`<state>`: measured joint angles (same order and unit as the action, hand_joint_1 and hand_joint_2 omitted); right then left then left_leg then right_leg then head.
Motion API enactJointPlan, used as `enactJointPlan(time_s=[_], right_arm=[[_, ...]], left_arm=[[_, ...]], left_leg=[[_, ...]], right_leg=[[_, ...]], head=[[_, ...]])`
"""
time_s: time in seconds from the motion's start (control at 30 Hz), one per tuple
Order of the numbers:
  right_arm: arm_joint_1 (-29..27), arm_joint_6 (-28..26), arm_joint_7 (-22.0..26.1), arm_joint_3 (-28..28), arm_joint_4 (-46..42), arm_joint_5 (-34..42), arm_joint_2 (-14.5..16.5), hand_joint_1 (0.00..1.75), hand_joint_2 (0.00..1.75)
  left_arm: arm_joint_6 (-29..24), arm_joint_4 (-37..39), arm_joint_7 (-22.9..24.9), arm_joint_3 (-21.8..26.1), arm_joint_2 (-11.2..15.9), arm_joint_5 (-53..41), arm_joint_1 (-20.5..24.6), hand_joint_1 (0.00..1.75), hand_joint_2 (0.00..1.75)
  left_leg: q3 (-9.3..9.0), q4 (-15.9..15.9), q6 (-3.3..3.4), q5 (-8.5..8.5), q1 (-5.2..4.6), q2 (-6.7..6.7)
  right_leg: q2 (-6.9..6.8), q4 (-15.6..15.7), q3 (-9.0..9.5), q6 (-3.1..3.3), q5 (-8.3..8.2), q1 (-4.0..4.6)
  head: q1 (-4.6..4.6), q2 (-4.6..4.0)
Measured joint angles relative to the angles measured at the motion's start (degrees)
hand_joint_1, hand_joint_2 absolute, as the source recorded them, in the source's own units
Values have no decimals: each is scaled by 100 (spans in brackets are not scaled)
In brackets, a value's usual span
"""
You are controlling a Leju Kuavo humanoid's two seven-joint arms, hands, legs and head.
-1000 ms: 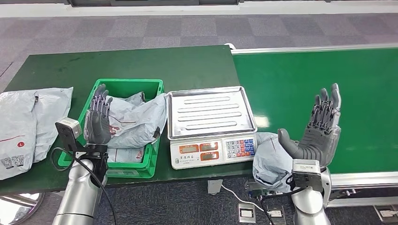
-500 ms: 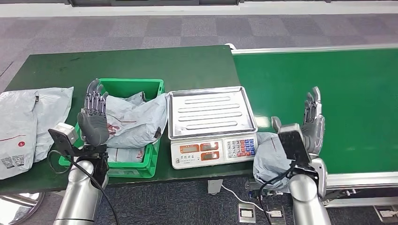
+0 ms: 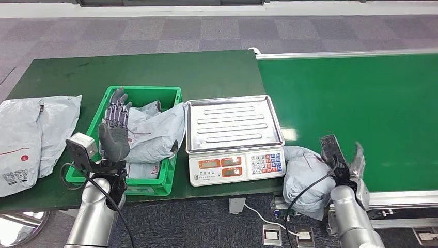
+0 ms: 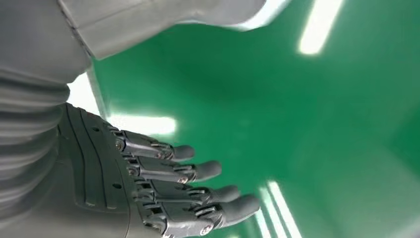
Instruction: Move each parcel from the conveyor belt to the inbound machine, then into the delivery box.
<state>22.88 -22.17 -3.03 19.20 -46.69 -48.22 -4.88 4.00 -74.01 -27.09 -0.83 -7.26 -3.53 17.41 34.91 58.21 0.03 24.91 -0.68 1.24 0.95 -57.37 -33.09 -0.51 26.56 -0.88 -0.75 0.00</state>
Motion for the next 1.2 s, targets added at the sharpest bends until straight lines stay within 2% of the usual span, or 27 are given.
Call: enactJointPlan(time_s=[0.3,0.33,0.4,0.5,0.6,0.77,0.97,1.2], right_arm=[[132,79,-147,215,816,-138,-140,0,175],[147,270,-274,224,874,-202,-151,0,175],[191,989,-360,229,984,-333,-182,0,175],[292,2077,105,239,1120,-307,-239,0,175],[335,2647,574,246,1237,-221,-298,0,175],[402,3080,928,206,1344,-168,-299,0,175],[351,3580,1911,-87,1341,-36,-298,0,175],[317,3641,1956,-237,1318,42,-297,0,175]], left_arm=[[1,85,19,-7,-28,-26,2,0,0],[3,87,53,-7,-29,-38,2,0,0],[10,93,137,-7,-31,-66,-1,0,0],[21,120,194,-7,-31,-101,-4,0,0],[66,158,198,-7,-30,-133,1,0,0],[89,265,194,-7,-42,-163,56,0,0],[87,306,155,-7,-48,-133,75,0,0],[87,306,128,-7,-48,-132,76,0,0]], left_leg=[[3,0,-1,2,-1,-11],[3,0,-1,2,-1,-11],[0,0,-1,2,3,-14],[-15,0,-7,10,18,-41],[-39,0,-9,25,27,-83],[-75,0,-5,30,30,-111],[-83,0,-8,22,31,-113],[-80,0,-10,22,34,-115]], right_leg=[[6,0,-8,0,-1,-1],[6,0,-8,0,-1,-1],[8,1,-5,0,-1,2],[35,13,10,6,-5,17],[80,26,28,13,-16,27],[107,31,55,9,-24,31],[108,29,62,12,-31,33],[109,29,59,14,-30,36]], head=[[-1,0],[-1,0],[-2,0],[1,0],[3,0],[3,0],[3,0],[3,0]])
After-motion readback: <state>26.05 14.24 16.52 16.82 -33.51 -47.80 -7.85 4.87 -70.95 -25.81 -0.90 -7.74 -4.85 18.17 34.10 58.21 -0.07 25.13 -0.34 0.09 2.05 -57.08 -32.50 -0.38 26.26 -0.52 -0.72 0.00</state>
